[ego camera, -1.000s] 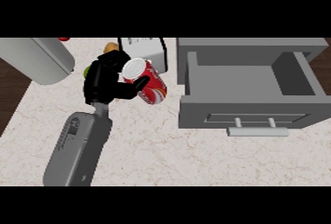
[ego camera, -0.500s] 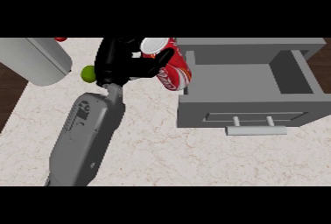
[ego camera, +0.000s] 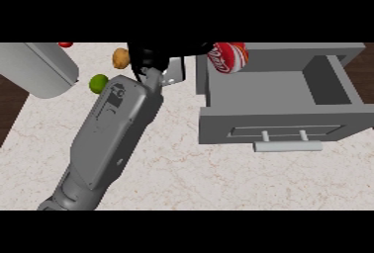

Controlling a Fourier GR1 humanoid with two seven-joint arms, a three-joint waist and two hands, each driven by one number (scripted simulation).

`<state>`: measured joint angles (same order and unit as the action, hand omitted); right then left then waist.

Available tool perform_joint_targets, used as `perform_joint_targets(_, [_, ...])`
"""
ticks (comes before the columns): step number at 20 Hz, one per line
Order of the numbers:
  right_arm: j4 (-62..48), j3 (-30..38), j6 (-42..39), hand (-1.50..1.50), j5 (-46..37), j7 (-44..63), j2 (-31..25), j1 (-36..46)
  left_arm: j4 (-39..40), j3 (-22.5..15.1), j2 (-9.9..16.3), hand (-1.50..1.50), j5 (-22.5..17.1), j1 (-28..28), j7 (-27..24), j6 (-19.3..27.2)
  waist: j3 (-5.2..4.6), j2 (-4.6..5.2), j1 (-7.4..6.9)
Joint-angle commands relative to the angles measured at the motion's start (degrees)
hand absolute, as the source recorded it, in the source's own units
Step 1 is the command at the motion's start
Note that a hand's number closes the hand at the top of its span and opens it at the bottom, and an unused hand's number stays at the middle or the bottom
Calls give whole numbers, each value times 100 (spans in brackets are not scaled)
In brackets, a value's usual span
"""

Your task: Pick up the can, place it into the drawer and close the drawer

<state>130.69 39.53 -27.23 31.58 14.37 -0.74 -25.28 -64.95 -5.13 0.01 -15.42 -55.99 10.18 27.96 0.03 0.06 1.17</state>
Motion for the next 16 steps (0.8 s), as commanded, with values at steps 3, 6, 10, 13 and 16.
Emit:
perform_joint_targets(3, [-24, -58, -22, -150, -125, -38, 23, 113, 949, -185, -1, 150, -262, -1047, 12, 442, 1, 13, 40])
perform_joint_targets(6, [-82, 158, -3, -150, 195, 17, -107, 75, 1271, -274, -1, 150, -657, -1167, -339, 449, 0, 13, 74])
perform_joint_targets(10, [1, -59, -96, -150, 17, 75, 59, 60, 2056, -478, -1, 150, -993, -1576, -711, 450, 1, 33, 134])
perform_joint_targets(13, [-161, -74, 6, -150, -251, -41, 4, 398, 2277, -759, -1, 150, -1322, -1959, -740, 825, 3, 38, 132])
perform_joint_targets(16, [75, -72, 92, -150, -63, 161, 67, 213, 2385, -998, -1, 150, -1666, -2088, -809, 857, 2, 26, 147])
